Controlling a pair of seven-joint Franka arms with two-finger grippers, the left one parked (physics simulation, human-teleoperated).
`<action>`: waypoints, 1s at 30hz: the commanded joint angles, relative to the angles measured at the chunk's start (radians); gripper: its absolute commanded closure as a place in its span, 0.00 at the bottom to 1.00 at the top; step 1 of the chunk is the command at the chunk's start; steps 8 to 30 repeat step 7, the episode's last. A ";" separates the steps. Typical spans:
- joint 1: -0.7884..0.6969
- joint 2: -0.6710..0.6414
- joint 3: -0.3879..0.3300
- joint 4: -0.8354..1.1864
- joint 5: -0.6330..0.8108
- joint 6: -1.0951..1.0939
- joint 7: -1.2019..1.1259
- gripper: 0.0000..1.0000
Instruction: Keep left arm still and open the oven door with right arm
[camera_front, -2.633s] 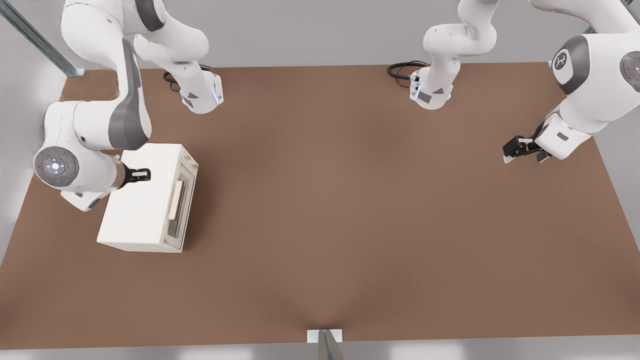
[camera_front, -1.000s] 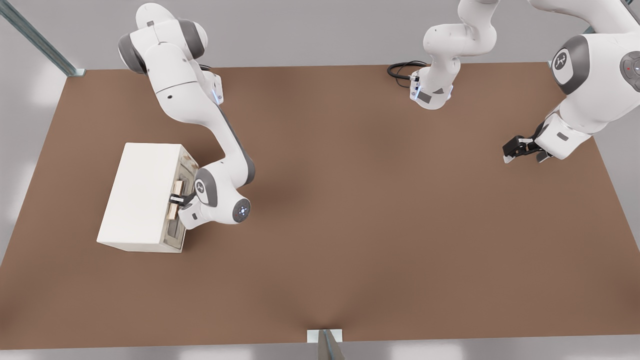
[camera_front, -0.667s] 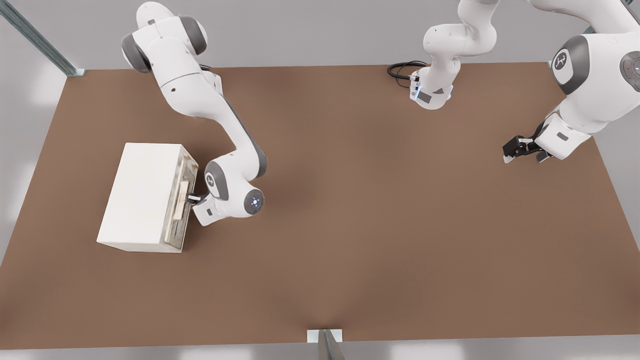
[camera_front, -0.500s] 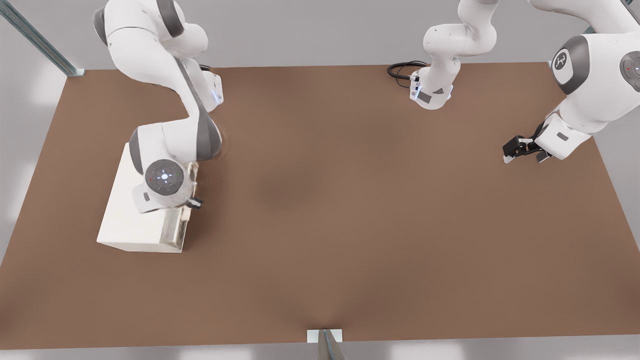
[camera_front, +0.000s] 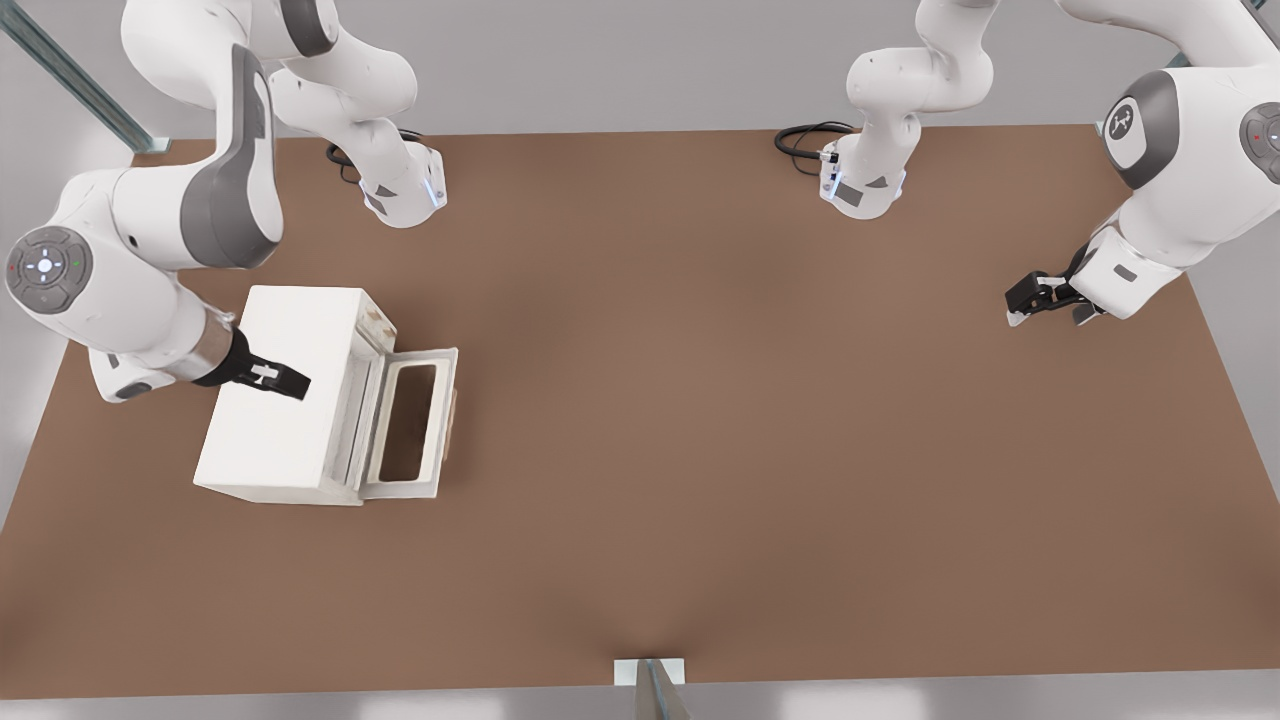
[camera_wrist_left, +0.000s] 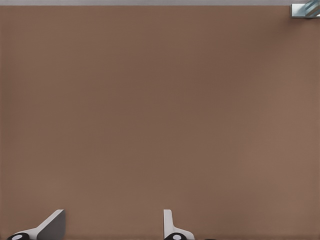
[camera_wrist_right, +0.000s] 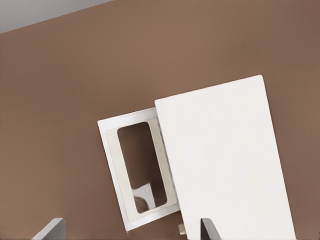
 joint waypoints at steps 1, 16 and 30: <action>-0.001 -0.002 -0.001 0.003 0.004 0.003 -0.319 0.00; 0.001 -0.004 0.001 0.003 0.003 -0.003 -0.316 0.00; 0.001 -0.004 0.001 0.003 0.003 -0.003 -0.316 0.00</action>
